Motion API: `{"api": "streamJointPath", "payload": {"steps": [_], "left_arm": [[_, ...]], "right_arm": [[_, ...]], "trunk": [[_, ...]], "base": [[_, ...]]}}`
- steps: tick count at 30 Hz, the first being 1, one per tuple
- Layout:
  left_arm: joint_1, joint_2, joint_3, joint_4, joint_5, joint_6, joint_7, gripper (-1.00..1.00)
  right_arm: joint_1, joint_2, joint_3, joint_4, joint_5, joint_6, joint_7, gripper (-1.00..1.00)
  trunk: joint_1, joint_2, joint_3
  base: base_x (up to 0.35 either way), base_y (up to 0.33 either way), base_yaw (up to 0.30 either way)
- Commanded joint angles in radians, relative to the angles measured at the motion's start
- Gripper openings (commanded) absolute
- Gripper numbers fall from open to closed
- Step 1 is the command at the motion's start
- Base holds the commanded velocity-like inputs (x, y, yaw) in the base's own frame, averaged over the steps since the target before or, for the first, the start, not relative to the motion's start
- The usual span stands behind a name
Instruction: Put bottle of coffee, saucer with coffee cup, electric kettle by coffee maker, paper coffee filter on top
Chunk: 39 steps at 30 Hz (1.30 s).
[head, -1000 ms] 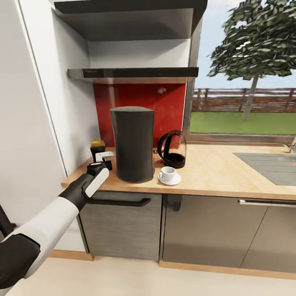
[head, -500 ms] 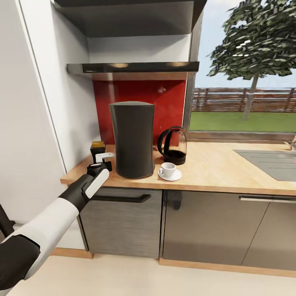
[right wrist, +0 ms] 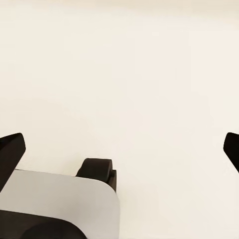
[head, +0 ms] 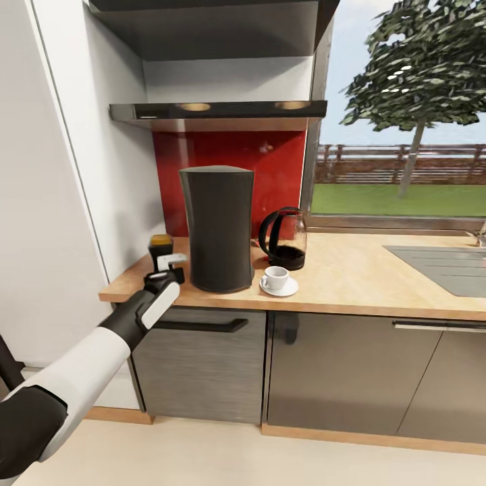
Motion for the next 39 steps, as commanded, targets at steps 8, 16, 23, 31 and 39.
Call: {"api": "streamJointPath", "payload": {"steps": [8, 16, 23, 31, 39], "left_arm": [[-0.001, 0.0, -0.059, -0.002, 0.01, 0.002, 0.008, -1.0], [-0.001, 0.0, -0.06, -0.002, 0.011, 0.002, 0.007, -1.0], [-0.001, 0.0, -0.06, -0.001, 0.011, 0.001, 0.008, -1.0], [0.015, 0.0, -0.06, -0.001, 0.008, -0.046, 0.008, 1.0], [0.017, 0.0, -0.061, -0.001, 0.009, -0.054, 0.008, 1.0]], "right_arm": [[-0.001, -0.001, -0.009, -0.001, 0.008, -0.003, 0.005, 1.0], [-0.001, -0.001, -0.009, -0.001, 0.008, -0.003, 0.005, 1.0], [-0.001, -0.001, -0.009, -0.001, 0.008, -0.003, 0.005, 1.0], [-0.001, -0.001, -0.009, -0.001, 0.008, -0.003, 0.005, 1.0], [0.0, -0.001, -0.009, -0.001, 0.008, -0.003, 0.005, 1.0]], "trunk": [[0.0, -0.001, -0.001], [0.0, -0.001, -0.001], [0.0, -0.001, -0.001], [0.0, -0.001, -0.001], [0.0, -0.001, -0.001]], "base": [[0.019, 0.0, 0.0], [0.121, 0.022, 0.0], [0.008, 0.003, 0.0], [0.0, 0.0, 0.0], [0.0, 0.0, 0.0]]}}
